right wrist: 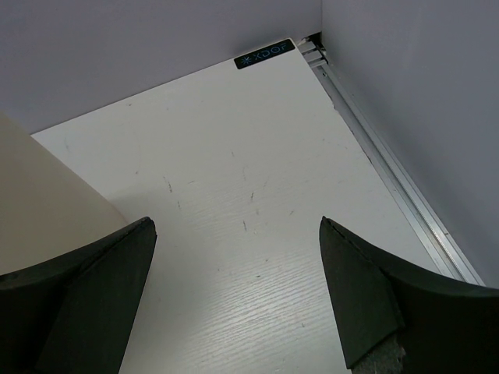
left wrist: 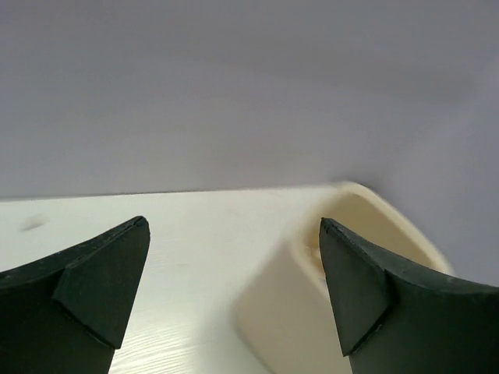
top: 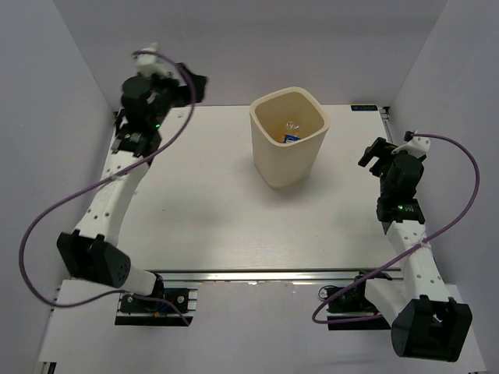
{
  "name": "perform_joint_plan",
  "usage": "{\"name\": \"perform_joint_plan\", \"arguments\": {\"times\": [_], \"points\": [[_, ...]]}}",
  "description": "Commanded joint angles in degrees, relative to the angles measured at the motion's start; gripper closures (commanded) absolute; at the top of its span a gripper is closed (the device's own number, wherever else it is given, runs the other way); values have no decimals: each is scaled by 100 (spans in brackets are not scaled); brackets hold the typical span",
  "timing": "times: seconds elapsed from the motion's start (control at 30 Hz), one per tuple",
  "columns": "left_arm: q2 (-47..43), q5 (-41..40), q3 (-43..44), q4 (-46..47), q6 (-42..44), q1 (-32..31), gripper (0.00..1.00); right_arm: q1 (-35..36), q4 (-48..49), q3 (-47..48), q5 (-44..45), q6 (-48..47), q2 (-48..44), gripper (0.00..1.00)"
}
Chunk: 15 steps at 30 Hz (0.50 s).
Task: Put the plastic bottles in the bin
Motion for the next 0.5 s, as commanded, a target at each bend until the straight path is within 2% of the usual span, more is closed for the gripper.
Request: {"name": "perform_joint_plan", "arguments": {"times": [0.0, 0.07, 0.1, 0.17, 0.23, 0.37, 0.47], "points": [[-740, -678, -1521, 461, -509, 917, 2, -31, 157, 71, -75, -62, 104, 11], [-1004, -968, -2235, 557, -763, 1408, 2, -31, 148, 97, -145, -106, 165, 11], [-1240, -1229, -3040, 706, -843, 1516, 2, -31, 139, 115, -163, -176, 200, 11], [-1409, -1626, -3817, 1144, -1045, 1735, 2, -31, 113, 176, -145, -107, 297, 11], [-1497, -1584, -4468, 1243, -1151, 1981, 2, -31, 165, 202, -250, -88, 359, 11], [-1427, -1434, -4393, 884, -1047, 2141, 2, -31, 288, 142, -295, -27, 394, 11], [-1515, -1443, -4322, 971, -1020, 2150, 2, -31, 333, 106, -461, -141, 403, 11]]}}
